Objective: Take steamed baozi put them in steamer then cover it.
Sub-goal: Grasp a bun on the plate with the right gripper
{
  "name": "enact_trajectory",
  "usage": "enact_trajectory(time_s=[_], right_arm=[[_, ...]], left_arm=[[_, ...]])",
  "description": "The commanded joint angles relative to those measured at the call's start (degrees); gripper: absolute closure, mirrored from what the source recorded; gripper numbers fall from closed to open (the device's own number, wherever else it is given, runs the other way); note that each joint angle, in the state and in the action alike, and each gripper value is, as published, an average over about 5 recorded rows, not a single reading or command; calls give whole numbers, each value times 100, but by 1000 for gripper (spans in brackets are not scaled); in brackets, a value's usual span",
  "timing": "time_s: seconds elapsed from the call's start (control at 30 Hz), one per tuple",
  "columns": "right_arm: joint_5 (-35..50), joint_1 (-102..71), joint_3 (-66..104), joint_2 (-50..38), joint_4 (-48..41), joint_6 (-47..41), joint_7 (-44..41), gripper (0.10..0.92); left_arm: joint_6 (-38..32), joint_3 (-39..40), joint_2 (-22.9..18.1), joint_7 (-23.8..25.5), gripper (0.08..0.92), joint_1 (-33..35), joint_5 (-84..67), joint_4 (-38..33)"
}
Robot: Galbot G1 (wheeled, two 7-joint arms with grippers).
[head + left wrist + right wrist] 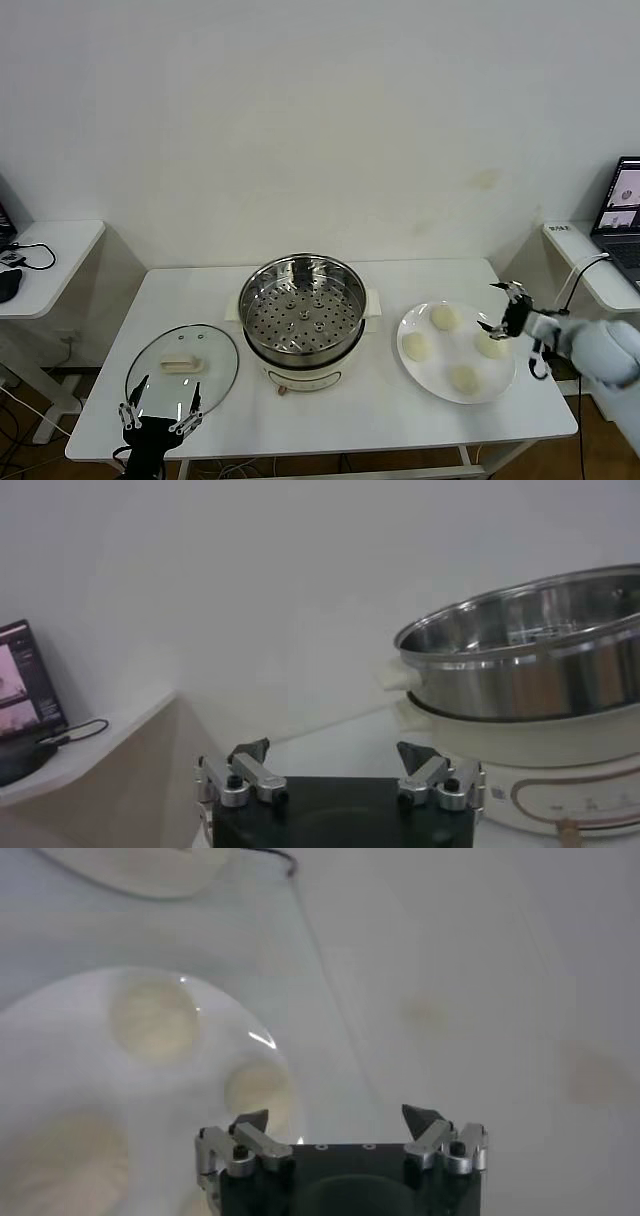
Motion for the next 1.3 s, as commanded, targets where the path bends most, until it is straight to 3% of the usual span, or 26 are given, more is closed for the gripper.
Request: enact_trajectory(time_s=[0.03,0.33,0.77,1.3], right_arm=[[96,2658,-2766,-457,-1019,-40,-1006,203],[19,3408,-4063,273,-1716,45,-1227,203],[-267,3228,-3946,1571,-2948,86,-965,203],[-540,3117,-3793,2103,-3649,157,-816,203]], left_arm=[[13,-37,-5,17,177,8,30,-8],[-4,-83,11,25,177,-21,44,-9],[-15,-207,56,114,177,-63,87,-6],[-90,-266,43,106,177,-48,149,32]])
